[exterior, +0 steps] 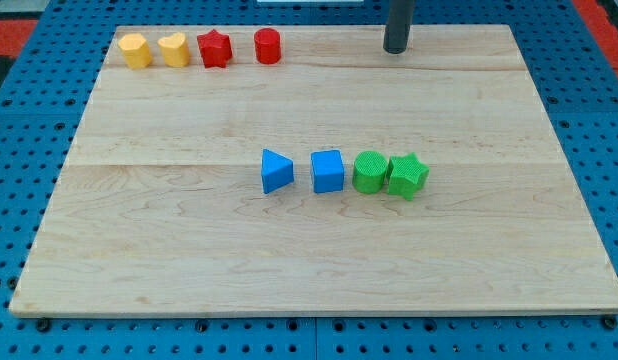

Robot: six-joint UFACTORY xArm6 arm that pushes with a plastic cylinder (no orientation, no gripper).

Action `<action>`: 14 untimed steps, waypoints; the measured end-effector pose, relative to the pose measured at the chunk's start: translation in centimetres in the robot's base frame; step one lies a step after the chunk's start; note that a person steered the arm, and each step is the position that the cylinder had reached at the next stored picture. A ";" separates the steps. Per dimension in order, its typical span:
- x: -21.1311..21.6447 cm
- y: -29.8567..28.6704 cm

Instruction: Slightly push the red circle towards down

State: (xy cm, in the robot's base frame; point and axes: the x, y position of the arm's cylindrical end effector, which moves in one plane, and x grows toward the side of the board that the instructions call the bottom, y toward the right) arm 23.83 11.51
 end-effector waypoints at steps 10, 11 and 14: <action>5.0 -10.0; -1.1 -3.6; -3.4 -19.4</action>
State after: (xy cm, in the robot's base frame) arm 20.41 -7.89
